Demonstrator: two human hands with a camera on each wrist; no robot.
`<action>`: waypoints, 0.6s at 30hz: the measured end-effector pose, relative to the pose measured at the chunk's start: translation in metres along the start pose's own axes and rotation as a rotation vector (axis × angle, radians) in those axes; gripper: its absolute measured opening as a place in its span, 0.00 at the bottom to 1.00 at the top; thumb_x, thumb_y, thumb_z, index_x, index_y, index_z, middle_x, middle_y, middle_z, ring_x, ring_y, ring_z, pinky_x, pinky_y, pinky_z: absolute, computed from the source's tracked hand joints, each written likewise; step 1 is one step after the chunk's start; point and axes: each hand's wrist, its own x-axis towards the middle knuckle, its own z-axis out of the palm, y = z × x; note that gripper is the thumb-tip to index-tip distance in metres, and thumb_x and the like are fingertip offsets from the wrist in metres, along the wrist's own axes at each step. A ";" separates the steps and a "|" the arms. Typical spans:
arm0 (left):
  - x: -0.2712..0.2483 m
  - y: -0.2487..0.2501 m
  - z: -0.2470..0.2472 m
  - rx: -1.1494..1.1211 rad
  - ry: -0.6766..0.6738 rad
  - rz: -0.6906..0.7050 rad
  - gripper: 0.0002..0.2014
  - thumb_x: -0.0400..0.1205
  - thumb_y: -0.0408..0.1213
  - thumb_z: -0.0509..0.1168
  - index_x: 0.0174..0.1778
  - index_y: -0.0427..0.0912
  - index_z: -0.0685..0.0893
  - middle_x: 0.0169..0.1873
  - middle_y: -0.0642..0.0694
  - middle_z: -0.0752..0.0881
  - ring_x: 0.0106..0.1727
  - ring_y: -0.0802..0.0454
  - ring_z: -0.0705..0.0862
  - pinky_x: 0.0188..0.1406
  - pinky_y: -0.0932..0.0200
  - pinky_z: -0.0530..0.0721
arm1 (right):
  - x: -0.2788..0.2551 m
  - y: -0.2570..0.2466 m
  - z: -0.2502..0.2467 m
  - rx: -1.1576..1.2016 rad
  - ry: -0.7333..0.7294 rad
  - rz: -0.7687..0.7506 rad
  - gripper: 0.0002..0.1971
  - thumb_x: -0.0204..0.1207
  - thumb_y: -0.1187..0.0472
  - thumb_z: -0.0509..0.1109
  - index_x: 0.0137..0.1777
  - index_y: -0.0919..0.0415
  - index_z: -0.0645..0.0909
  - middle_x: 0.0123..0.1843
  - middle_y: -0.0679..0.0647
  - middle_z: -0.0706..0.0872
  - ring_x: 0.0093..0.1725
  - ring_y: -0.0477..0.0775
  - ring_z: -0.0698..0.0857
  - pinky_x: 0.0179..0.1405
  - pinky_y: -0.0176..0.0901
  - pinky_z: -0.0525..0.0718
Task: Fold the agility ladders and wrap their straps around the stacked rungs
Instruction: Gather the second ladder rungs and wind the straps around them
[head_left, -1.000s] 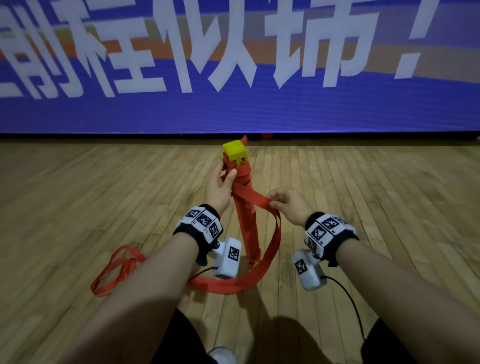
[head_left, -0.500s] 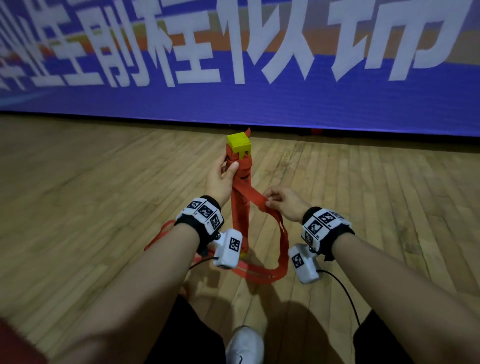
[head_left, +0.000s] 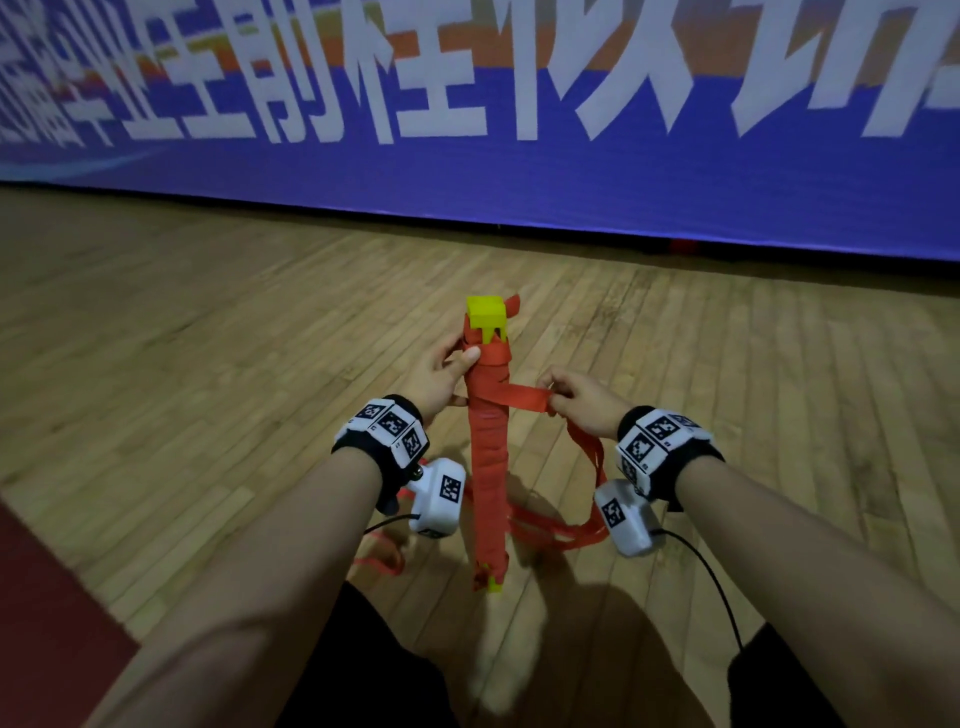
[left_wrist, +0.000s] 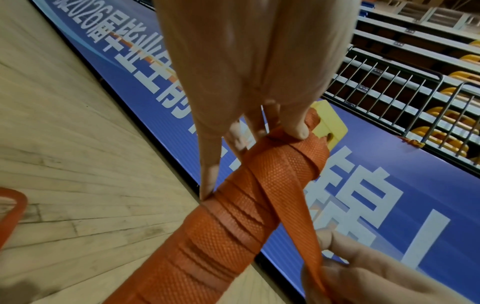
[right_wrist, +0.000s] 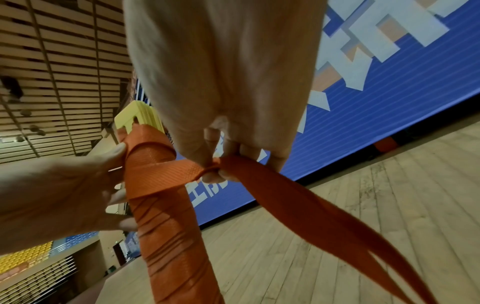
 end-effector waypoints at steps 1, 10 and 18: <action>0.002 -0.002 0.002 0.003 -0.014 0.000 0.18 0.88 0.38 0.57 0.75 0.49 0.70 0.52 0.55 0.81 0.53 0.60 0.81 0.44 0.53 0.86 | 0.000 0.004 -0.003 0.004 -0.001 0.000 0.11 0.82 0.71 0.59 0.46 0.54 0.74 0.35 0.49 0.78 0.35 0.46 0.75 0.36 0.33 0.71; 0.017 -0.001 0.025 -0.036 -0.086 0.012 0.19 0.88 0.37 0.57 0.76 0.46 0.70 0.55 0.55 0.80 0.54 0.62 0.81 0.36 0.59 0.88 | -0.006 0.021 -0.022 0.111 0.103 0.006 0.06 0.81 0.64 0.67 0.44 0.52 0.78 0.36 0.50 0.80 0.36 0.45 0.76 0.41 0.35 0.73; 0.015 -0.012 0.044 -0.080 -0.248 -0.066 0.20 0.87 0.37 0.58 0.76 0.42 0.71 0.71 0.46 0.76 0.73 0.49 0.75 0.49 0.46 0.89 | -0.009 0.029 -0.021 0.123 0.178 0.063 0.10 0.80 0.67 0.67 0.40 0.53 0.76 0.41 0.48 0.82 0.50 0.52 0.81 0.58 0.45 0.77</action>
